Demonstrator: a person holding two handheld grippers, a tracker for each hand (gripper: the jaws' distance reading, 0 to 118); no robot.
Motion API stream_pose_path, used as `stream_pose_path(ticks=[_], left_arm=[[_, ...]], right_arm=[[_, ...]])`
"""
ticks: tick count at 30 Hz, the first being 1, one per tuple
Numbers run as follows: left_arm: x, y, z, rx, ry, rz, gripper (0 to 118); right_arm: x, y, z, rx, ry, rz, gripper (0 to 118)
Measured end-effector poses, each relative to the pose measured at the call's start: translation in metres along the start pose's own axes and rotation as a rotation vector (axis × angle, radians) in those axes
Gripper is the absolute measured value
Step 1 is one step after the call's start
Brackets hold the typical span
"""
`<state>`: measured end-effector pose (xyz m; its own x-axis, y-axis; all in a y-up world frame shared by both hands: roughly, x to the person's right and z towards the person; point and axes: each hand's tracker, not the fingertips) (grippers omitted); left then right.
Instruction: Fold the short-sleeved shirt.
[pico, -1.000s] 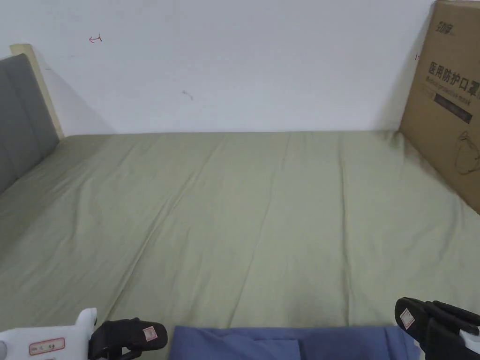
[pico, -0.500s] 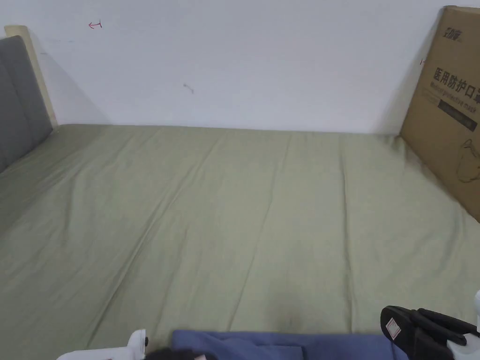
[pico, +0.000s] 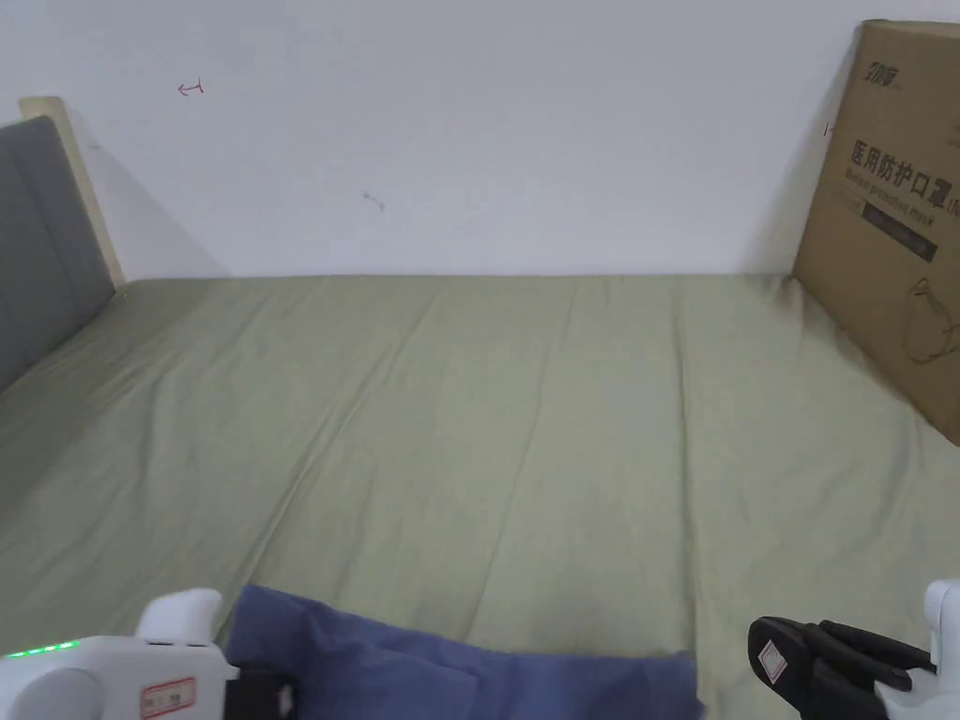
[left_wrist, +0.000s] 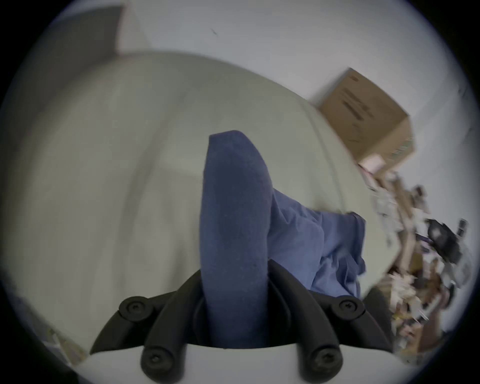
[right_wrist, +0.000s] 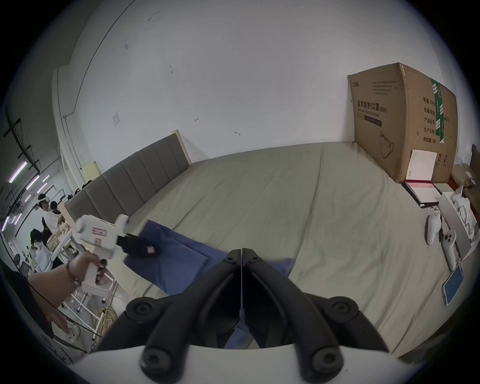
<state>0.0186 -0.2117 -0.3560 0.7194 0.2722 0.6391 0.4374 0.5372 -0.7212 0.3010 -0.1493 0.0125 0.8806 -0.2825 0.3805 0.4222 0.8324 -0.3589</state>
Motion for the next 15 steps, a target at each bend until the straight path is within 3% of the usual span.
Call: stream_pose_path(ticks=[1,4,9,10,11,13,15], left_arm=[[0.005,0.001,0.013,0.027,0.033,-0.013,10],[0.027,0.006,0.036,0.014,-0.12,-0.02,10],[0.11,0.013,0.015,-0.106,-0.279,-0.085,10],[0.126,0.013,0.003,-0.141,-0.31,-0.089,16],[0.141,0.013,-0.01,-0.176,-0.322,-0.079,30],[0.163,0.012,-0.039,-0.236,-0.378,-0.009,81],[0.181,0.008,-0.067,-0.314,-0.45,0.026,88]], right_arm=[[0.002,-0.001,0.001,0.002,0.004,-0.007,0],[0.005,-0.004,0.004,0.008,0.009,-0.022,0],[0.01,-0.007,0.015,0.027,0.023,-0.055,0],[0.011,-0.007,0.018,0.03,0.022,-0.057,0],[0.012,-0.007,0.02,0.034,0.02,-0.058,0],[0.015,-0.008,0.024,0.039,0.015,-0.059,0],[0.02,-0.008,0.027,0.041,0.006,-0.067,0]])
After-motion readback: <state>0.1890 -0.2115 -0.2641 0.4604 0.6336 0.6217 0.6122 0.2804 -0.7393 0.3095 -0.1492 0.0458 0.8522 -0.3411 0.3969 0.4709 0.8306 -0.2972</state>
